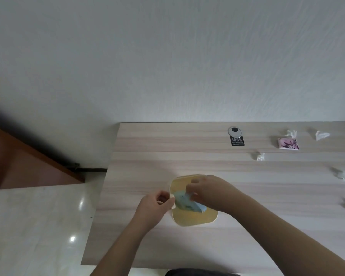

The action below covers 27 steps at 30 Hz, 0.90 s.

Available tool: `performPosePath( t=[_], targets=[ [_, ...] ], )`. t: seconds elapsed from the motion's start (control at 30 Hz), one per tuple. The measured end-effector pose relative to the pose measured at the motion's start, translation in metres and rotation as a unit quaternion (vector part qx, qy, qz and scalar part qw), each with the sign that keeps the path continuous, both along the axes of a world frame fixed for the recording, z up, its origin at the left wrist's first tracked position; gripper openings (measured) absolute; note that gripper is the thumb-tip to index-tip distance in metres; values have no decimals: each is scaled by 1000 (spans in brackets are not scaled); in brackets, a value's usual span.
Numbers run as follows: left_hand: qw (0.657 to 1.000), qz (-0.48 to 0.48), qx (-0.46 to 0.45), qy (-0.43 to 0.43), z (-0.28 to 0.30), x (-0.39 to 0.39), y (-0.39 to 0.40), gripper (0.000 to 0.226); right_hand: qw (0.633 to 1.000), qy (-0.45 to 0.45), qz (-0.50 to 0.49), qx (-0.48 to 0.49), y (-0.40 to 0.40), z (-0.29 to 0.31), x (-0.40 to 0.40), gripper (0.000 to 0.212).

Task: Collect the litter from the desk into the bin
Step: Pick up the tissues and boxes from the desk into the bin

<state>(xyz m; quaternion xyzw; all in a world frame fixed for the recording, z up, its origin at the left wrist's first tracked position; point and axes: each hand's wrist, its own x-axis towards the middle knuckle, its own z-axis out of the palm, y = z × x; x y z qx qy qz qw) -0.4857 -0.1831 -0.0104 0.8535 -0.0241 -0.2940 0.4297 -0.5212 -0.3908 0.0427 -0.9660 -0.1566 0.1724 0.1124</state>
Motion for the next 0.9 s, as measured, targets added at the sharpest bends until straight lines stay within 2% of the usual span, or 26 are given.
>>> performPosePath(
  t=[0.17,0.37,0.43,0.5,0.57,0.67,0.8,0.9],
  targets=[
    [1000,21,2,9,3,0,2,6,999,-7,-37,-26,-5,-4,1,15],
    [998,60,-21,15,3,3,-2,11,999,-23,-34,-21,5,4,-4,24],
    [996,78,-40,22,5,3,-4,9,999,5,-46,24,11,5,-8,26],
    [994,92,-52,23,7,4,-5,12,990,71,-67,106,11,6,-12,31],
    [994,94,-54,20,8,5,-4,14,980,86,-83,161,3,8,-16,37],
    [995,86,-50,15,9,5,1,12,988,33,-85,122,-13,6,-22,46],
    [998,61,-31,12,7,6,4,17,996,19,-38,80,-8,-3,-30,63],
    [998,48,-31,8,7,8,3,20,997,15,-17,71,2,-15,-30,51]
  ],
)
